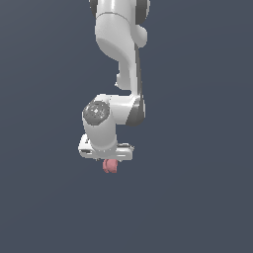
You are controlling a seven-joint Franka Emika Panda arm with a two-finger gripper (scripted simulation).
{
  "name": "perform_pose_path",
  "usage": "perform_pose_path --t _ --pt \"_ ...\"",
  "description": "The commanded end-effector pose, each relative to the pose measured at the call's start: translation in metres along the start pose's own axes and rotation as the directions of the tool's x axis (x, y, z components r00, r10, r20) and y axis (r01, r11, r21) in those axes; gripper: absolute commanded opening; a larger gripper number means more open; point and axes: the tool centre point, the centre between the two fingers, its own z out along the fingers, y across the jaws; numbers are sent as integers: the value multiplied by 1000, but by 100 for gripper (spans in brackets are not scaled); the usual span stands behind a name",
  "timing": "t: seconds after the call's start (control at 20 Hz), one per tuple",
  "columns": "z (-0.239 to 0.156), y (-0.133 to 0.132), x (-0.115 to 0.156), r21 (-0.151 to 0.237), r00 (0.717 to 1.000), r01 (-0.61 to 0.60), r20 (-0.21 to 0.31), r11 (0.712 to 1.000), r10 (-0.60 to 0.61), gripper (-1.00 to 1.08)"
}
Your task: Pick up the object and move it to a goal position.
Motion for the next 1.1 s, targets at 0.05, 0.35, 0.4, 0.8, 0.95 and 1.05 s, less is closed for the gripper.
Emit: perform_pose_path --t 0.05,0.35,0.4,0.8,0.95,1.05 --pt "0 0 0 0 1000 0 0 1000 0 100" --pt "20 0 0 0 1000 0 0 1000 0 100" --pt "25 0 0 0 1000 0 0 1000 0 100" --pt "51 0 0 0 1000 -1 -1 1000 1 100" --pt "51 1 1 0 1000 -1 -1 1000 1 -100" --pt "51 1 1 0 1000 -1 -1 1000 1 -100"
